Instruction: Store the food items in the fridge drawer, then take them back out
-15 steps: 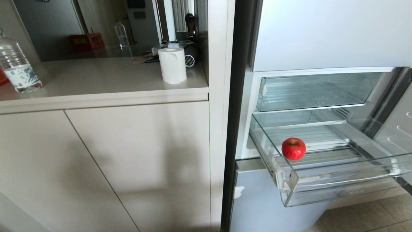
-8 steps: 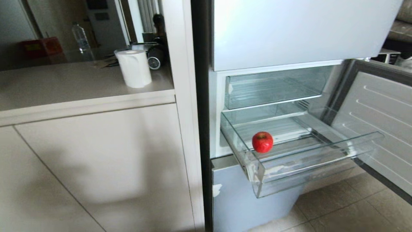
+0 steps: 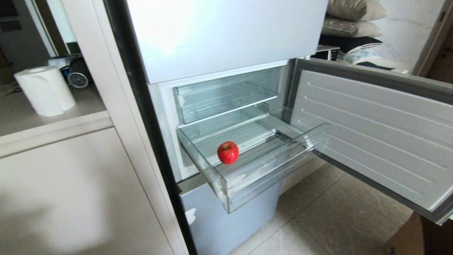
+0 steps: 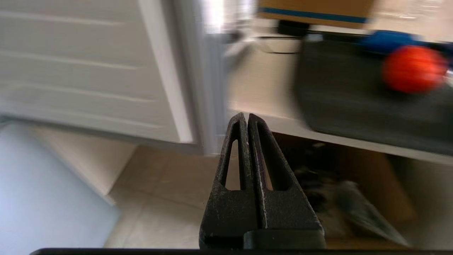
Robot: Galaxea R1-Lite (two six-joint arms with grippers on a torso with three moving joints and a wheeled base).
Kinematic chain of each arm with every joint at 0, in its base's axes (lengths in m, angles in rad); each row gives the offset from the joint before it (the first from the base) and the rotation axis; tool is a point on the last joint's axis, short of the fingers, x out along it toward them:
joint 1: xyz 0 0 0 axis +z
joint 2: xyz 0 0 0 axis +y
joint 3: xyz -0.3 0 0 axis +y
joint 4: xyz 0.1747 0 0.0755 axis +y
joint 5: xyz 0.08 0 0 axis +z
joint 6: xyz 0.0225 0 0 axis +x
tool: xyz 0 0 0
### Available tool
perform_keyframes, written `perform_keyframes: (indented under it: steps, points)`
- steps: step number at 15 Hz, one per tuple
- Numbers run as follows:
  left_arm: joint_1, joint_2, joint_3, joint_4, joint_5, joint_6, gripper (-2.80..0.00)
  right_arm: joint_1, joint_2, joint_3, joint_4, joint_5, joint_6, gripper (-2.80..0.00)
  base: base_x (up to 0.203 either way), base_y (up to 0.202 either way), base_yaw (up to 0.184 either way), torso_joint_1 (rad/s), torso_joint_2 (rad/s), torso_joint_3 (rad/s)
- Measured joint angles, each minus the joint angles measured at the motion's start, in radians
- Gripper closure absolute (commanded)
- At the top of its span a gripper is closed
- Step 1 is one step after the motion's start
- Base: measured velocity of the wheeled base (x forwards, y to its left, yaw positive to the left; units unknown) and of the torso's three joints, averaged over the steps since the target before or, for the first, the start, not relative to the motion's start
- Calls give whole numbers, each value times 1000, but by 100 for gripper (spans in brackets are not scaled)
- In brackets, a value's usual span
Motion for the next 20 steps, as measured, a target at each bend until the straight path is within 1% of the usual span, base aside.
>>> perform_keyframes:
  steps: [2, 3, 5, 8, 10, 12, 13, 15, 17, 20]
  points:
    - [0, 0, 0, 0, 0, 0, 0, -77, 1, -4, 2, 79, 0, 0, -1, 6, -167, 1, 1, 0]
    - [0, 0, 0, 0, 0, 0, 0, -102, 4, -7, 3, 99, 0, 0, 1, 6, -133, 2, 4, 4]
    - [0, 0, 0, 0, 0, 0, 0, -157, 22, -27, 14, 104, 0, 0, 3, 6, -50, 3, 3, 4]
    - [0, 0, 0, 0, 0, 0, 0, -248, 95, -122, 96, 104, 1, 0, 0, 0, 0, 0, 0, 0]
    - [0, 0, 0, 0, 0, 0, 0, -275, 179, -192, 125, 104, 2, 0, 0, 0, 0, 0, 0, 0]
    - [0, 0, 0, 0, 0, 0, 0, -281, 273, -265, 130, 110, -5, 0, 0, 0, 0, 0, 0, 0]
    - [0, 0, 0, 0, 0, 0, 0, -280, 323, -299, 130, 125, -23, 0, 0, 0, 0, 0, 0, 0]
    - [0, 0, 0, 0, 0, 0, 0, -276, 420, -351, 110, 186, -85, 0, 0, 0, 0, 0, 0, 0]
    - [0, 0, 0, 0, 0, 0, 0, -254, 517, -388, 67, 235, -118, 0, 0, 0, 0, 0, 0, 0]
    - [0, 0, 0, 0, 0, 0, 0, -202, 668, -460, 22, 241, -125, 0, 0, 0, 0, 0, 0, 0]
